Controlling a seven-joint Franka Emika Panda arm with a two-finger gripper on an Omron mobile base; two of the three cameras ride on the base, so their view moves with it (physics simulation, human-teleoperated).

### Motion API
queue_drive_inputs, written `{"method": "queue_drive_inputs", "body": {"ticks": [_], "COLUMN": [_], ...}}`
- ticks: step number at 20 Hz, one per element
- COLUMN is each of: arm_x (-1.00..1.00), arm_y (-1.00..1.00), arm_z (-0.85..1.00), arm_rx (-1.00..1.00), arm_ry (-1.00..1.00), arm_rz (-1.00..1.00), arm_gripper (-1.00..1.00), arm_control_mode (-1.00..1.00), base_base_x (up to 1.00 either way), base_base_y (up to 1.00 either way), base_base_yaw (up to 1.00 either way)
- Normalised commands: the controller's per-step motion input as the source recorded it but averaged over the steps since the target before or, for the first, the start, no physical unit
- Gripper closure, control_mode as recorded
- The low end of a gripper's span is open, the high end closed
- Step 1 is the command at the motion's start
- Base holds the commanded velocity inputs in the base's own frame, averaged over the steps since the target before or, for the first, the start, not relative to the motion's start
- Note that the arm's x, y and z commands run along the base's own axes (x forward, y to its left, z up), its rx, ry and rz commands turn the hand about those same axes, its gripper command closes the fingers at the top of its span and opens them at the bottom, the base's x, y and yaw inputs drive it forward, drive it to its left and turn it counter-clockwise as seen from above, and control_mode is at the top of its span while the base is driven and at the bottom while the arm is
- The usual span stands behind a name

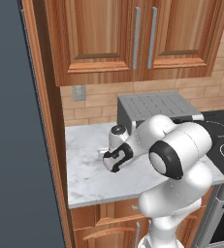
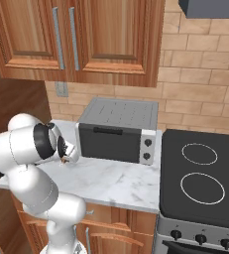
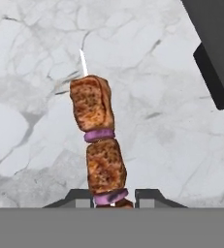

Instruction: Store the kebab skewer in the freezer for long-term storage. Close the freezer door after placing the cooked food.

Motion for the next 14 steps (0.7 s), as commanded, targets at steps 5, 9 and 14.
{"method": "queue_drive_inputs", "body": {"ticks": [5,9,14], "arm_x": [-0.07,-0.21,-0.5], "arm_y": [0.01,0.0,0.0], "arm_z": [0.06,0.58,0.82], "arm_rx": [0.0,0.0,0.0], "arm_ry": [0.0,-0.01,0.0], "arm_rz": [0.0,0.03,0.06], "arm_gripper": [1.0,1.0,1.0], "arm_control_mode": [-1.0,-1.0,-1.0], "base_base_x": [0.0,0.0,0.0], "base_base_y": [0.0,0.0,0.0], "base_base_yaw": [0.0,0.0,0.0]}}
